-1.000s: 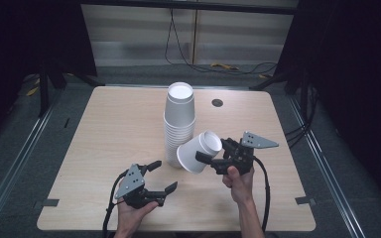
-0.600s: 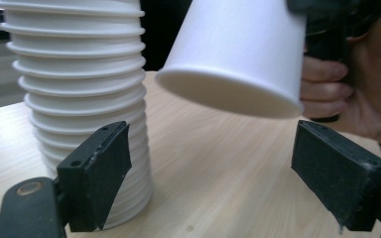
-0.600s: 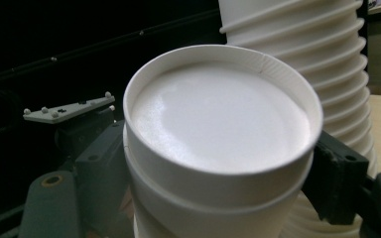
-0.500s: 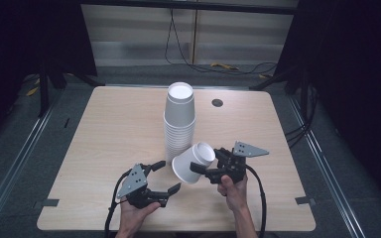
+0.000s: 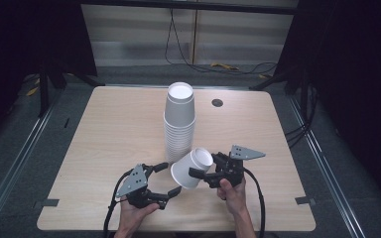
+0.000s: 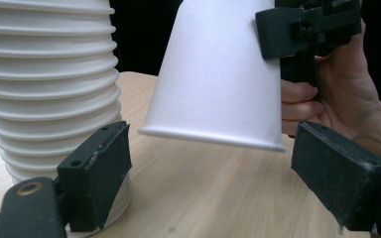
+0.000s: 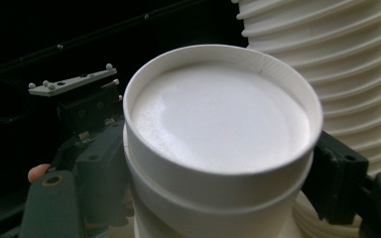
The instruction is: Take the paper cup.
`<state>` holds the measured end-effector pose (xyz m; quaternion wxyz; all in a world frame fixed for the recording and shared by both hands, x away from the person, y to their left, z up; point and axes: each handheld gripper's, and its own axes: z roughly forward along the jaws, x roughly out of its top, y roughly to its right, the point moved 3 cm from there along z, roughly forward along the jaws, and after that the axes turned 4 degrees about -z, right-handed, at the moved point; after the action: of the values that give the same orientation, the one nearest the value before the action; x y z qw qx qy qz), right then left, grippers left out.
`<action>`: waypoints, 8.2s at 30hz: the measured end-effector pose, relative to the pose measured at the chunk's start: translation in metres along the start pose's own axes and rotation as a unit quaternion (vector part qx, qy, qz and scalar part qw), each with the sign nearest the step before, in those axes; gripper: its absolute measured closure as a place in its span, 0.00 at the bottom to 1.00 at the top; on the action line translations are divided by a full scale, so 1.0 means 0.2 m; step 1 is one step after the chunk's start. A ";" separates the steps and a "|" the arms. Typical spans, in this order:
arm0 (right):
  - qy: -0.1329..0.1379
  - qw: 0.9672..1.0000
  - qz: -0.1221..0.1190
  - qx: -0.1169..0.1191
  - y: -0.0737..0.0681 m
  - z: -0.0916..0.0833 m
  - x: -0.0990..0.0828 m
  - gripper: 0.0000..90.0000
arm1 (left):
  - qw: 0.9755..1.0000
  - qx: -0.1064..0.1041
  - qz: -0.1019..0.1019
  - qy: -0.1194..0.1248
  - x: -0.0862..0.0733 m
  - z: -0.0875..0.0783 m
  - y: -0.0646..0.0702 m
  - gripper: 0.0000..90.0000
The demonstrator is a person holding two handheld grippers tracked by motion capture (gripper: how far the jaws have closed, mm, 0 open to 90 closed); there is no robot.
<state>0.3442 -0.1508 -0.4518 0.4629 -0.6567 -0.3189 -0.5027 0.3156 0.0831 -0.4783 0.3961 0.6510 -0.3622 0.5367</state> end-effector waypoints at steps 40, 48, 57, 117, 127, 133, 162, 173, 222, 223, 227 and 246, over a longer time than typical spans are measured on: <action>-0.011 0.998 -0.015 0.058 -0.08 0.15 -0.09 0.22 | 0.998 -0.037 -0.002 -0.052 -0.03 0.10 -0.01 0.17; -0.014 0.999 -0.012 0.046 -0.07 0.15 -0.09 0.15 | 0.997 -0.035 0.001 -0.073 -0.04 0.10 0.01 0.17; -0.012 0.999 -0.018 0.038 -0.06 0.11 -0.08 0.15 | 0.997 -0.027 -0.011 -0.074 -0.05 0.05 -0.04 0.17; -0.290 0.944 -0.155 -0.029 -0.09 0.05 -0.10 0.23 | 0.950 -0.034 0.103 -0.294 -0.02 0.06 -0.07 0.19; -0.320 0.933 -0.165 -0.019 -0.10 0.08 -0.12 0.21 | 0.936 -0.047 0.119 -0.327 -0.01 0.09 -0.06 0.19; -0.324 0.930 -0.171 -0.018 -0.10 0.08 -0.10 0.16 | 0.931 -0.050 0.120 -0.340 -0.03 0.11 -0.04 0.19; -0.337 0.927 -0.151 0.062 -0.12 0.13 -0.09 0.19 | 0.914 -0.119 0.152 -0.356 0.00 0.17 -0.01 0.19; -0.357 0.920 -0.148 0.070 -0.12 0.16 -0.11 0.21 | 0.919 -0.121 0.135 -0.350 0.00 0.17 0.01 0.19; -0.353 0.919 -0.160 0.078 -0.14 0.15 -0.08 0.28 | 0.933 -0.158 0.130 -0.295 0.01 0.13 -0.02 0.17; -0.354 0.918 -0.161 0.077 -0.14 0.15 -0.08 0.28 | 0.934 -0.159 0.130 -0.293 0.02 0.13 -0.02 0.17; -0.354 0.919 -0.157 0.071 -0.12 0.15 -0.08 0.28 | 0.946 -0.158 0.116 -0.258 0.05 0.09 -0.04 0.18; -0.313 0.940 -0.133 0.024 -0.05 0.09 -0.11 0.27 | 0.985 -0.105 0.048 -0.128 0.11 -0.06 -0.12 0.17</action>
<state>0.3349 -0.1302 -0.4708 0.2842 -0.7210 -0.5443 -0.3212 0.3362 0.1029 -0.4576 0.3867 0.6510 -0.4949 0.4264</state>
